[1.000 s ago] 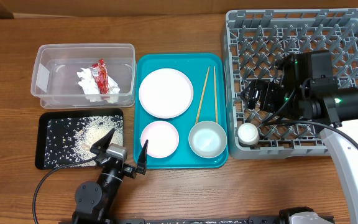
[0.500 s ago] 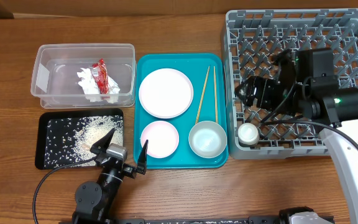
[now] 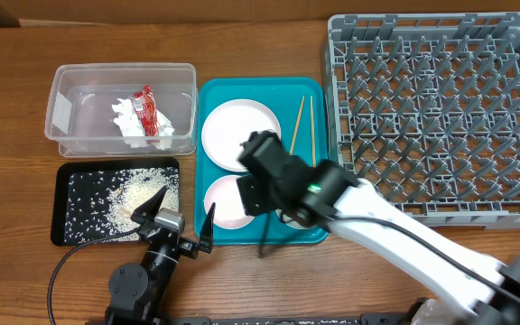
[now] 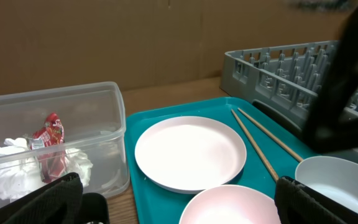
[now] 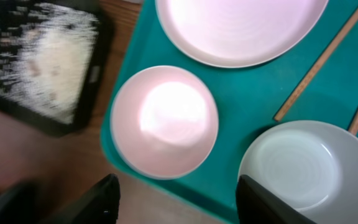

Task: Sort waste into correct bins and load items into the dishwasher
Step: 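Grasp the pink bowl rim with the right gripper and lift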

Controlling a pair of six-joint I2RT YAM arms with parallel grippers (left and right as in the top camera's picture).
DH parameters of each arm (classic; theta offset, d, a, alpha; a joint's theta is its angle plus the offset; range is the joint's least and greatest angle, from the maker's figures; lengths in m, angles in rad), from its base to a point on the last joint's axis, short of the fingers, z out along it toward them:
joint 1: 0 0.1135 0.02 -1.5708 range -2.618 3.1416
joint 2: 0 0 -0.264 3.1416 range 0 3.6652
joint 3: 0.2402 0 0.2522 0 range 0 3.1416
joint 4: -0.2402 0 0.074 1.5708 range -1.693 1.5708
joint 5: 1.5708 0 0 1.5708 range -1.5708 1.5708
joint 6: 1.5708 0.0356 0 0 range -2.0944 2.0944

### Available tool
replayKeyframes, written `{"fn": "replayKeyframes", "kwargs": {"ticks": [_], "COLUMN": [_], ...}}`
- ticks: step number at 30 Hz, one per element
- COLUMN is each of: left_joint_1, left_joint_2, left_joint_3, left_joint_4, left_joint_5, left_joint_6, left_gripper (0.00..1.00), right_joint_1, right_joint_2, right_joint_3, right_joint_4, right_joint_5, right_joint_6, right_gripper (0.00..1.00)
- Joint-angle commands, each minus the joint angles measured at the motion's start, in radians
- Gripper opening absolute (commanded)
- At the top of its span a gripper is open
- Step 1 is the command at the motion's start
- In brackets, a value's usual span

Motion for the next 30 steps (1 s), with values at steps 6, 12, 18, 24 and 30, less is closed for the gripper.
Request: {"fn": "replayKeyframes", "kwargs": {"ticks": [6,12,18,24,30], "left_joint_1": [0.006,0.006,0.006,0.006,0.006], "left_joint_2": [-0.01,-0.01,-0.01,-0.01,-0.01], "left_joint_3": [-0.008,-0.008,-0.008,-0.008,-0.008], "left_joint_4": [0.005,0.005,0.005,0.005,0.005], "left_joint_5": [0.014,0.014,0.014,0.015,0.015], "left_joint_6": [0.009,0.009,0.009,0.009,0.009], "left_gripper": [1.0,1.0,1.0,1.0,1.0], "right_joint_1": [-0.024,-0.04,-0.043,-0.042,-0.042], "right_joint_2": [0.266,0.311,0.318,0.325,0.319], "right_joint_3": [0.001,0.001,0.0,-0.027,-0.038], "right_joint_4": [0.122,0.127,0.117,0.139,0.15], "right_joint_5": [-0.018,0.021,0.012,0.013,-0.002], "right_joint_6": [-0.032,-0.025,-0.026,-0.025,-0.026], "right_gripper": [0.47,0.42,0.17,0.17,0.04]}}
